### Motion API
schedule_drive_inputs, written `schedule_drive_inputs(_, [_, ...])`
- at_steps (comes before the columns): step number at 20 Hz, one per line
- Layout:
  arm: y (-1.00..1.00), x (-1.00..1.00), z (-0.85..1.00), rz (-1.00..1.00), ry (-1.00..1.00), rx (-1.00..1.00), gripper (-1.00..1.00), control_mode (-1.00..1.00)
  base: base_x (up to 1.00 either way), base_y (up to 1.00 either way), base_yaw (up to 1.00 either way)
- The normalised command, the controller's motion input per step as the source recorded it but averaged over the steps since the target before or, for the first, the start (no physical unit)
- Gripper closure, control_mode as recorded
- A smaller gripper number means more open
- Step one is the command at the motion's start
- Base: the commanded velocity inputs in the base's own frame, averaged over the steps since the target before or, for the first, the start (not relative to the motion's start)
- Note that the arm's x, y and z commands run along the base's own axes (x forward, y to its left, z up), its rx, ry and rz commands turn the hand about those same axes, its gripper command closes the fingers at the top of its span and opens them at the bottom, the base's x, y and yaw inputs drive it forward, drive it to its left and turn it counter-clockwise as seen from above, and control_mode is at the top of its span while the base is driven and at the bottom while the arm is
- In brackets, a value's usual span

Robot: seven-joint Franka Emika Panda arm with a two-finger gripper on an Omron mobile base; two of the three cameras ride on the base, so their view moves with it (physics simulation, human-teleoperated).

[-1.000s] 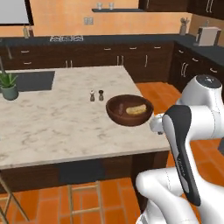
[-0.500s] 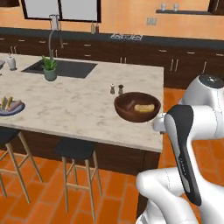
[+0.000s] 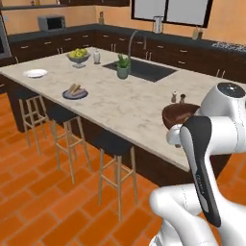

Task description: Place one bun and one sausage from the bowl on each plate.

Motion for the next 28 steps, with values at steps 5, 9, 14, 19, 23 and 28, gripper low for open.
schedule_drive_inputs(5, [0.0,0.0,0.0,0.0,0.0,0.0,-1.0,1.0,0.0,-0.84,0.72])
schedule_drive_inputs(9, [0.0,0.0,0.0,0.0,0.0,0.0,-1.0,1.0,0.0,-0.85,0.71])
schedule_drive_inputs(14, [0.0,0.0,0.0,0.0,0.0,0.0,-1.0,1.0,-0.23,-0.98,0.42])
schedule_drive_inputs(19, [0.0,0.0,0.0,0.0,0.0,0.0,-1.0,1.0,-0.21,-1.0,0.3])
schedule_drive_inputs(23, [0.0,0.0,0.0,0.0,0.0,0.0,-1.0,1.0,0.0,-0.92,0.08])
schedule_drive_inputs(28, [0.0,0.0,0.0,0.0,0.0,0.0,-1.0,1.0,0.07,-0.62,-0.03])
